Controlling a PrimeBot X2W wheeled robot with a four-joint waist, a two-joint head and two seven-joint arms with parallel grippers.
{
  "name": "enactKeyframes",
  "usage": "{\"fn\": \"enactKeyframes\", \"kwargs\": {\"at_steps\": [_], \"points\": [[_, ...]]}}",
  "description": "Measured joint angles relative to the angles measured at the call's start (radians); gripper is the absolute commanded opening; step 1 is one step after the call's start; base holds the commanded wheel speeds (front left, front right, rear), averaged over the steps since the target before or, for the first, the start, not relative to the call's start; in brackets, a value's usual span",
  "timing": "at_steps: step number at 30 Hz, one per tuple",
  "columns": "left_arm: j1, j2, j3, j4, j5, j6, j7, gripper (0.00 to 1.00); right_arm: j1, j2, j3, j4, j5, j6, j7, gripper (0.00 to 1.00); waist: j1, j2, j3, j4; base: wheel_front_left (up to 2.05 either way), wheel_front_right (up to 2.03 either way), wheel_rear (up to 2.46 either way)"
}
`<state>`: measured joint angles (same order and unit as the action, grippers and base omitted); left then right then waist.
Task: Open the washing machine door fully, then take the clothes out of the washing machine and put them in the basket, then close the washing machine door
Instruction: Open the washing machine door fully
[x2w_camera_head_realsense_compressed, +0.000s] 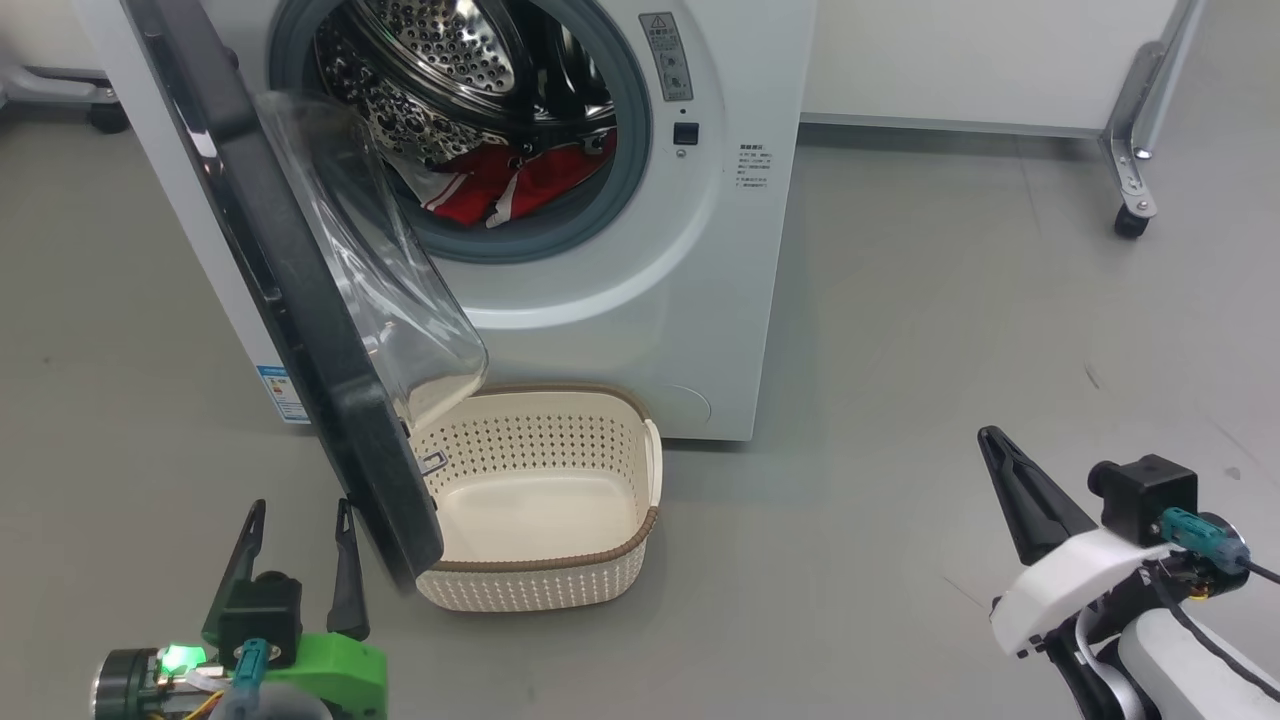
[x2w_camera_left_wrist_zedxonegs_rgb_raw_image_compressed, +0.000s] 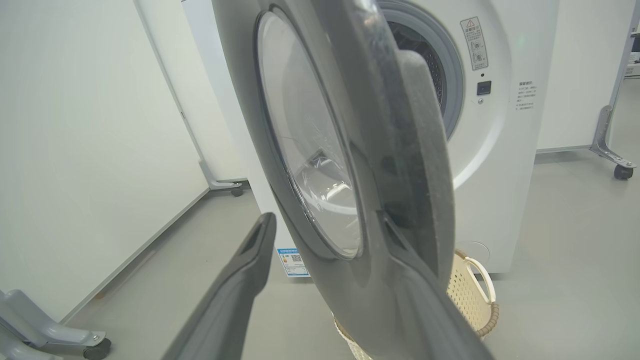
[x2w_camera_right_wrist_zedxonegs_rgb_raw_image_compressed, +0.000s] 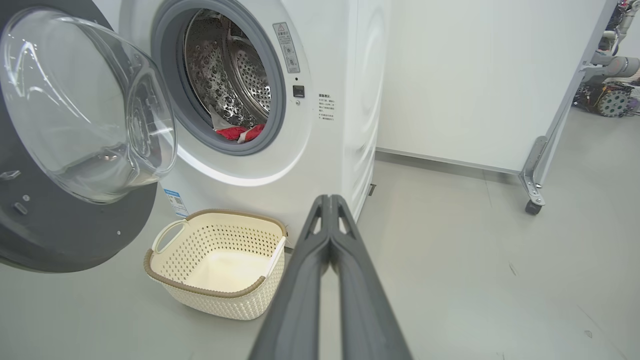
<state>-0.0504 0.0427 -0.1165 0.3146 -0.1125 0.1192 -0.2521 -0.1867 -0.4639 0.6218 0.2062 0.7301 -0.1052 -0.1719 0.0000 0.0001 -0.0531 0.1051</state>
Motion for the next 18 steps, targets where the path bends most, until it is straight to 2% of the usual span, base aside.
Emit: {"fn": "enactKeyframes", "kwargs": {"at_steps": [4, 12, 13, 14, 15, 16, 18], "points": [[0.0, 0.0, 0.002, -0.001, 0.01, 0.0, 0.0, 1.0, 0.045, 0.0, -0.042, 0.002, -0.004, -0.012, -0.067, 0.0, 0.0, 0.0, 0.005, -0.015, 0.0, 0.0, 0.0], [0.008, 0.0, 0.008, -0.007, 0.016, 0.0, 0.0, 1.0, 0.133, 0.009, -0.122, 0.016, -0.041, -0.021, -0.072, 0.0, 0.0, 0.0, 0.012, -0.017, 0.0, 0.0, 0.0], [0.011, 0.0, 0.008, -0.007, 0.017, 0.0, 0.0, 1.0, 0.139, 0.01, -0.127, 0.017, -0.052, -0.021, -0.072, 0.05, 0.0, 0.0, 0.013, -0.016, 0.0, 0.0, 0.0], [0.014, 0.0, 0.008, -0.007, 0.017, 0.0, 0.0, 1.0, 0.142, 0.01, -0.131, 0.017, -0.063, -0.021, -0.072, 0.39, 0.0, 0.0, 0.013, -0.016, 0.0, 0.0, 0.0], [0.014, 0.0, 0.008, -0.007, 0.017, 0.0, 0.0, 1.0, 0.142, 0.01, -0.131, 0.017, -0.063, -0.021, -0.072, 0.39, 0.0, 0.0, 0.013, -0.016, 0.0, 0.0, 0.0], [0.02, 0.0, 0.008, -0.007, 0.017, 0.0, 0.0, 1.0, 0.149, 0.012, -0.144, 0.017, -0.079, -0.021, -0.072, 1.0, 0.0, 0.0, 0.015, -0.015, 0.0, 0.0, 0.0], [0.024, 0.0, 0.008, -0.006, 0.017, 0.0, 0.0, 1.0, 0.158, 0.02, -0.16, 0.017, -0.093, -0.021, -0.072, 1.0, 0.0, 0.0, 0.016, -0.013, 0.0, 0.0, 0.0]]}}
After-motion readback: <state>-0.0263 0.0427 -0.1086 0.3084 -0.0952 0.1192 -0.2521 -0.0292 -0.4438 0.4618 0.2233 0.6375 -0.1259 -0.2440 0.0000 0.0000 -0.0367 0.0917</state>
